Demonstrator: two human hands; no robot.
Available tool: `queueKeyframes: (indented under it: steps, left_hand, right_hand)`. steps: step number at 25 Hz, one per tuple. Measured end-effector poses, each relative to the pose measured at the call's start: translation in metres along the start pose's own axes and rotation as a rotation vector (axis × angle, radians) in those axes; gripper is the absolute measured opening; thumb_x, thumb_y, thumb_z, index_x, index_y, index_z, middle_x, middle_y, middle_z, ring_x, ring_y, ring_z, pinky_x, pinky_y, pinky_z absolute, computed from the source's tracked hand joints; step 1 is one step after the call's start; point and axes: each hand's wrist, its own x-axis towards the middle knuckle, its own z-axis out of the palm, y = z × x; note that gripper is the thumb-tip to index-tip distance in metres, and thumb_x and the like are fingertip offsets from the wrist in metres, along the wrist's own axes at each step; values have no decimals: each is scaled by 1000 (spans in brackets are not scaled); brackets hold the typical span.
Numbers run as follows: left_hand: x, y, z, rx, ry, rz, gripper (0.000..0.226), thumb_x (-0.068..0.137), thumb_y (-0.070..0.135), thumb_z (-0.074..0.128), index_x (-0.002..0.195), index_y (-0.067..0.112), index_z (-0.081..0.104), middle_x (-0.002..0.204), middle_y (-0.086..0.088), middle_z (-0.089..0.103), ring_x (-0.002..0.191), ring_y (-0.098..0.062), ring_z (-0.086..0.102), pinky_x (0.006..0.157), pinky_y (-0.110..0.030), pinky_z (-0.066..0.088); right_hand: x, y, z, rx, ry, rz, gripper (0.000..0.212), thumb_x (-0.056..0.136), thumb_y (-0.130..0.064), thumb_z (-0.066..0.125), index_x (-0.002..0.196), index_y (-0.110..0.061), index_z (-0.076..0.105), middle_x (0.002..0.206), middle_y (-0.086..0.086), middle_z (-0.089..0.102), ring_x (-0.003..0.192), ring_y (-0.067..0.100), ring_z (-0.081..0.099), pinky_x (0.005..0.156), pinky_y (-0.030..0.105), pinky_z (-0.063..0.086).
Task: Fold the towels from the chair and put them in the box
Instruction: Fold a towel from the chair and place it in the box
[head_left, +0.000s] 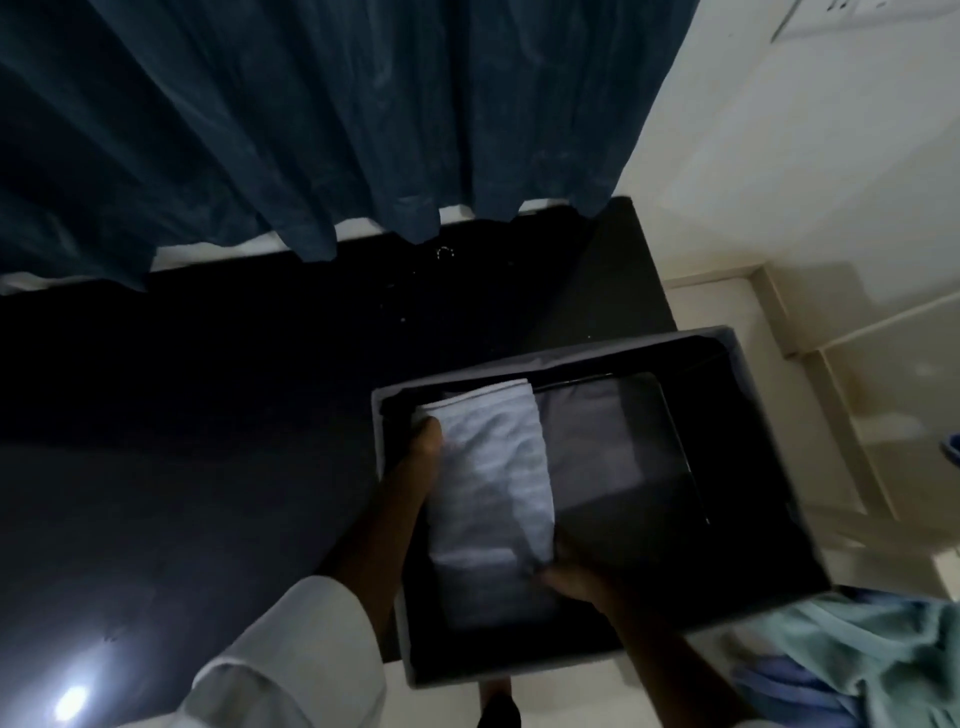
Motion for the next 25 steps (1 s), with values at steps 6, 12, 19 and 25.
queueKeyframes:
  steps: [6, 12, 19, 25]
  left_hand:
    - [-58, -53, 21, 764, 471, 905, 56, 83, 15, 59, 138, 10, 47, 136, -10, 45, 123, -24, 47, 105, -35, 40]
    - [-4, -83, 29, 1274, 160, 950, 61, 99, 39, 40, 155, 37, 16, 165, 2, 6, 152, -29, 2, 118, -58, 13]
    - [-3, -89, 29, 1261, 145, 982, 64, 102, 36, 37, 157, 34, 4, 165, 2, -11, 151, -28, -12, 118, -48, 0]
    - [-49, -84, 23, 1407, -45, 832, 82, 90, 10, 47, 156, 4, -1, 163, -15, -9, 150, -33, -8, 124, -44, 7]
  right_hand:
    - [6, 9, 16, -178, 125, 64, 87, 90, -39, 72, 157, -12, 23, 159, 8, 36, 146, 27, 37, 120, 34, 28]
    - [24, 18, 17, -271, 218, 77, 68, 98, -30, 64, 153, -8, 32, 154, 15, 42, 141, 32, 43, 112, 31, 39]
    - [15, 13, 22, -320, 274, 24, 83, 89, -38, 73, 154, -13, 29, 153, 11, 44, 141, 28, 44, 116, 38, 35]
    - [-35, -23, 0, -383, 472, 5, 73, 98, -46, 54, 154, -12, 22, 148, 13, 45, 132, 33, 52, 104, 45, 46]
